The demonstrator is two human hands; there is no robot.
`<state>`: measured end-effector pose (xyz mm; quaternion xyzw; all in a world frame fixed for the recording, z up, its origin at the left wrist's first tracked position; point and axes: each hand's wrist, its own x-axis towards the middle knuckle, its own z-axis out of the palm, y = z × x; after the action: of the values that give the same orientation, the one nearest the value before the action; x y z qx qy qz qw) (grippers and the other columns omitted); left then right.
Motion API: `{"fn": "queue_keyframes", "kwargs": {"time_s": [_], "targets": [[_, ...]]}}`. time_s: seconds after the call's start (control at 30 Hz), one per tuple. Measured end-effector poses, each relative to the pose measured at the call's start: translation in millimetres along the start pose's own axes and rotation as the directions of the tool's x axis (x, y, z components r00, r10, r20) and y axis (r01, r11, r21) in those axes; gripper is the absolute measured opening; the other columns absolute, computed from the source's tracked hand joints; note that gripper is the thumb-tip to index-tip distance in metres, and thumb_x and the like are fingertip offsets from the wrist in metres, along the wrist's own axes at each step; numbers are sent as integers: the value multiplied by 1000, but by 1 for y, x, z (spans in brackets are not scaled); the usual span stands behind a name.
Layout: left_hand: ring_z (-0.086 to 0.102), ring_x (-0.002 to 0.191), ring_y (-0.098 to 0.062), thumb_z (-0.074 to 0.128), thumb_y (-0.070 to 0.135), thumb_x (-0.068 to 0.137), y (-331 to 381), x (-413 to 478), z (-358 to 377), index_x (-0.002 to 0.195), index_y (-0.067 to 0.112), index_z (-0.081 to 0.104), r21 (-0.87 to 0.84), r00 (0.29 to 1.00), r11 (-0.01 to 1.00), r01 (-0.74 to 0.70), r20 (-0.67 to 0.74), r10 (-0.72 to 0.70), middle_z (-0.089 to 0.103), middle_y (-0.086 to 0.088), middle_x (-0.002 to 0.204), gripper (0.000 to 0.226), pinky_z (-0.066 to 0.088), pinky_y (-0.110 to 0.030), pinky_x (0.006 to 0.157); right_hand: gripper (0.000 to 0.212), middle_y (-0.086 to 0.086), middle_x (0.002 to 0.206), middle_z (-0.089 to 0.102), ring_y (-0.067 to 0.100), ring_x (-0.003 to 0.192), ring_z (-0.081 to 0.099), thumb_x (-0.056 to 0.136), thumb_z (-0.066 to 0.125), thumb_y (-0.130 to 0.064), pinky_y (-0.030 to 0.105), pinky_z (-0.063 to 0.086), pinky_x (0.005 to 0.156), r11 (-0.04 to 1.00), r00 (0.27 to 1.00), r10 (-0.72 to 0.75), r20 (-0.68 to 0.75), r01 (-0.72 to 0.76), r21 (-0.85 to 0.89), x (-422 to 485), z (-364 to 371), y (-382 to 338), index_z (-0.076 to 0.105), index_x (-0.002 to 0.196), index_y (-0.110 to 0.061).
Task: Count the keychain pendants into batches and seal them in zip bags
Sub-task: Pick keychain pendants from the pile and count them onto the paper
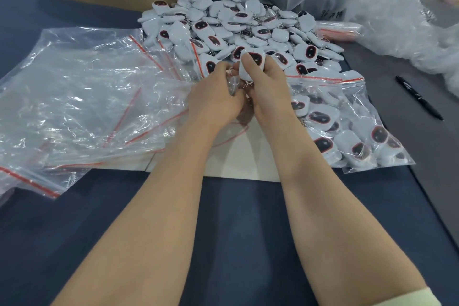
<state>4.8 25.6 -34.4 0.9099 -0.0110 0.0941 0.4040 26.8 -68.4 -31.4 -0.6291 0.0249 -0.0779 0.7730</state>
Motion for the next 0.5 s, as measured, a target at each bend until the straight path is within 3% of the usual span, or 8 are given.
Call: {"fn": "queue_keyframes", "kwargs": {"time_s": [0.17,0.3,0.37,0.43,0.5], "targets": [[57,110,-31,55,23,84,0,1,0,131,21,44,-12,1000,1000,7,2,-7,63,-5,121,48,46,-42,92,8,22,89,58,29,83,56,91,62,-10,52,50,85,998,999,-38,31,40,-45,-2,0,1,56,89,-4],[57,110,-30,56,24,85,0,0,1,129,21,45,-15,1000,1000,11,0,-11,63,-2,120,46,46,-40,91,16,26,89,56,31,83,53,91,63,-18,62,45,88,993,1000,-17,-10,16,-120,0,2,5,56,90,-4],[57,111,-30,56,24,85,0,0,0,130,22,45,-18,1000,1000,11,-1,-11,63,-2,120,46,46,-40,92,18,29,90,61,29,81,58,93,59,-21,57,49,86,991,999,2,-34,-7,-131,2,4,6,57,85,-5],[57,110,-30,55,23,84,0,1,0,131,24,44,-30,1000,1000,8,-1,-8,63,-3,119,48,46,-41,92,21,15,84,69,22,75,65,98,51,-20,45,54,79,998,998,41,-37,-43,-54,5,4,7,60,82,-9],[57,110,-30,54,23,84,0,0,0,132,24,44,-31,1000,999,8,-2,-8,63,-3,119,48,46,-40,92,22,11,83,68,22,75,65,100,47,-16,42,52,79,999,998,53,-20,-53,-2,7,3,7,60,83,-10]]}}
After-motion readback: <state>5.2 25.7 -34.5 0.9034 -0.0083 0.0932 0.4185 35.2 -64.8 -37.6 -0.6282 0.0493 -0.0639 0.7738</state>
